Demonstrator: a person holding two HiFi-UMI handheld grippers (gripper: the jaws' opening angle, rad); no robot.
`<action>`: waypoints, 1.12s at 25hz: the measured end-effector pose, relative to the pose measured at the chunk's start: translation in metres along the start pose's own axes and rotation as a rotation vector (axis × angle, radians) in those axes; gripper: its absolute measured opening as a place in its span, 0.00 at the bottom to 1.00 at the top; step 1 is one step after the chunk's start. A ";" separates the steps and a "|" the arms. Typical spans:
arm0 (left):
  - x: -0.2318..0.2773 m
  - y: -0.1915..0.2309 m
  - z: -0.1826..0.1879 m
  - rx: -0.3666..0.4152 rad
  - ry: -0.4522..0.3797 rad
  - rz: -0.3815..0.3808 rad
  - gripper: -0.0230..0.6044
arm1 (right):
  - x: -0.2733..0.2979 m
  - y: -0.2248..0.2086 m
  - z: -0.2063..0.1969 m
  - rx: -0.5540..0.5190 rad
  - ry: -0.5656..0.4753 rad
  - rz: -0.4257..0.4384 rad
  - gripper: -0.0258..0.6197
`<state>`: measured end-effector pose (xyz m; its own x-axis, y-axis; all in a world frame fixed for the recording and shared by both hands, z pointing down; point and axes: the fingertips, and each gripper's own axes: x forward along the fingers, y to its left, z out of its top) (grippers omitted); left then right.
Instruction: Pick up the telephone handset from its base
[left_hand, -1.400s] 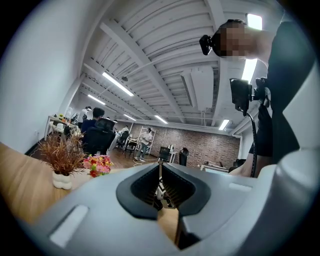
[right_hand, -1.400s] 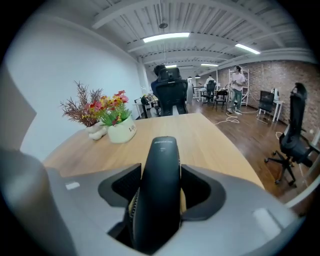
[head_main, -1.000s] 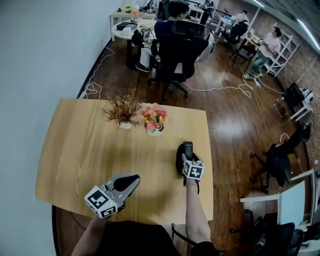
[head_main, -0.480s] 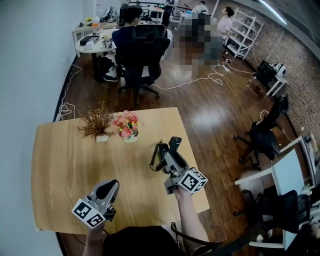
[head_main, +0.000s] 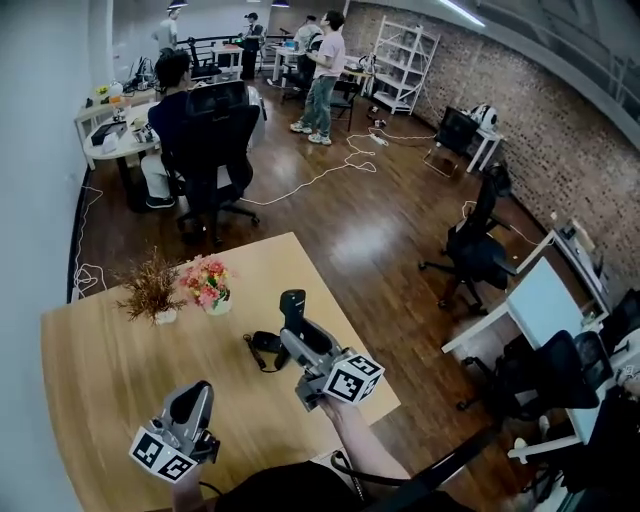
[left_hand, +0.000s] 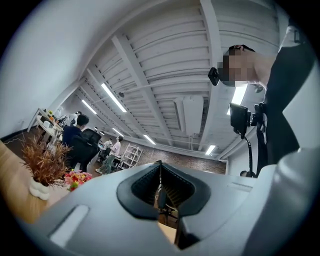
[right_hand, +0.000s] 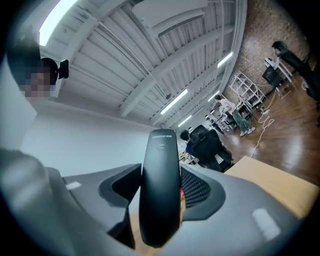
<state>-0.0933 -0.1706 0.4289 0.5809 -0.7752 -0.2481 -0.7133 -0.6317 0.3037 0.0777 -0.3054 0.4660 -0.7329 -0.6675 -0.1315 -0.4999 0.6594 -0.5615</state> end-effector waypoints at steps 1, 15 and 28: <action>-0.003 0.001 0.002 -0.001 -0.005 -0.009 0.06 | -0.001 0.004 -0.002 -0.007 -0.006 -0.007 0.42; -0.047 0.009 0.012 -0.037 -0.068 -0.009 0.06 | -0.006 0.019 -0.036 -0.068 0.011 -0.093 0.42; -0.077 0.009 0.020 -0.081 -0.099 0.016 0.06 | -0.019 0.038 -0.044 -0.094 0.029 -0.136 0.42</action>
<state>-0.1517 -0.1168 0.4322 0.5253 -0.7841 -0.3306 -0.6861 -0.6201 0.3805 0.0521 -0.2527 0.4833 -0.6680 -0.7434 -0.0352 -0.6353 0.5942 -0.4933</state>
